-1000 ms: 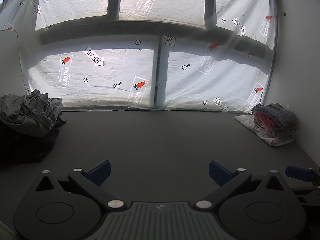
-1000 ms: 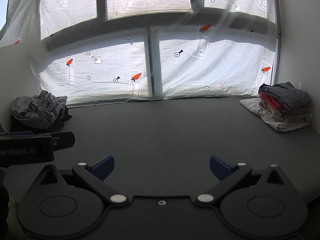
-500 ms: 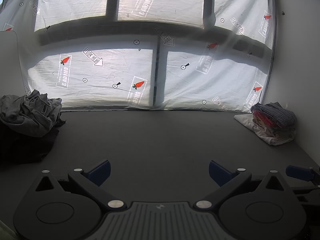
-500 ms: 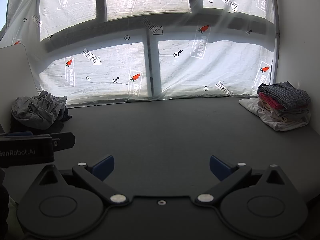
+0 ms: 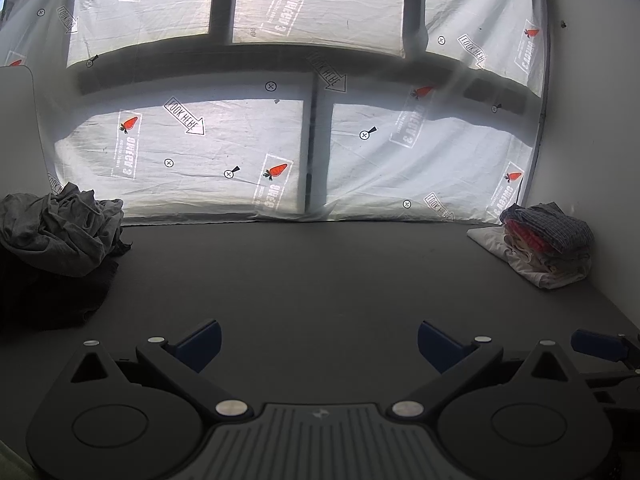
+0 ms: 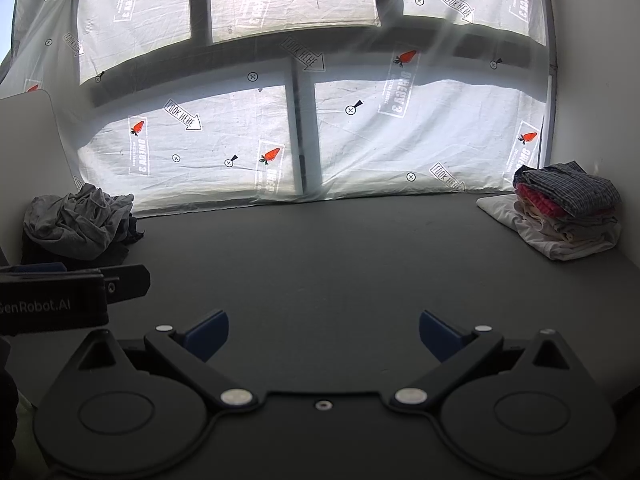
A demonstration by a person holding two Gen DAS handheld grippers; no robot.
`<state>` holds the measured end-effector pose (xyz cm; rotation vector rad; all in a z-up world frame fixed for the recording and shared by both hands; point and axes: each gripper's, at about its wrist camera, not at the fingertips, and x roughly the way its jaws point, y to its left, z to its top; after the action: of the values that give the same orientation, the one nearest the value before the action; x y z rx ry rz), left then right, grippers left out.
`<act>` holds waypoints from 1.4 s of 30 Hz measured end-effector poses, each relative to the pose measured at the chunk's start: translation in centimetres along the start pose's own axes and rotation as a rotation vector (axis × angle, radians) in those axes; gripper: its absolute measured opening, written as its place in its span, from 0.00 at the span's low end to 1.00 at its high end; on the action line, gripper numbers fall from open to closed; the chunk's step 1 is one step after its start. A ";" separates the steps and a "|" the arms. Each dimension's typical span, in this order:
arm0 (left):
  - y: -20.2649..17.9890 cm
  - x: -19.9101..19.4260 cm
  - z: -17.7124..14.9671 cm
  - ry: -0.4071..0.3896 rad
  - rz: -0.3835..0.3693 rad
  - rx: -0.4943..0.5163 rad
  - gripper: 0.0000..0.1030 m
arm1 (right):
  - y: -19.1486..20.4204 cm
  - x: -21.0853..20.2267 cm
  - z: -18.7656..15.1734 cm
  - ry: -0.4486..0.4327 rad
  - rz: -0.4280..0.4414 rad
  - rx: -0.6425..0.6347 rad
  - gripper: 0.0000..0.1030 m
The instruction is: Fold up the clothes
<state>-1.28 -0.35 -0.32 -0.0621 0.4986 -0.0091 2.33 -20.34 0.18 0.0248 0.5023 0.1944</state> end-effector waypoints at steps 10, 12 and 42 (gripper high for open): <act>0.0 0.1 0.0 0.001 -0.001 0.000 1.00 | 0.1 0.1 0.0 -0.002 -0.002 -0.001 1.00; 0.0 0.1 0.0 0.001 -0.001 0.000 1.00 | 0.1 0.1 0.0 -0.003 -0.003 0.000 1.00; 0.8 6.6 1.8 0.089 0.043 -0.082 1.00 | -2.3 6.4 2.1 0.057 -0.002 0.013 1.00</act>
<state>5.39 0.38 -2.00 -0.1318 0.5891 0.0513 9.29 -21.35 -1.17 0.0316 0.5607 0.1899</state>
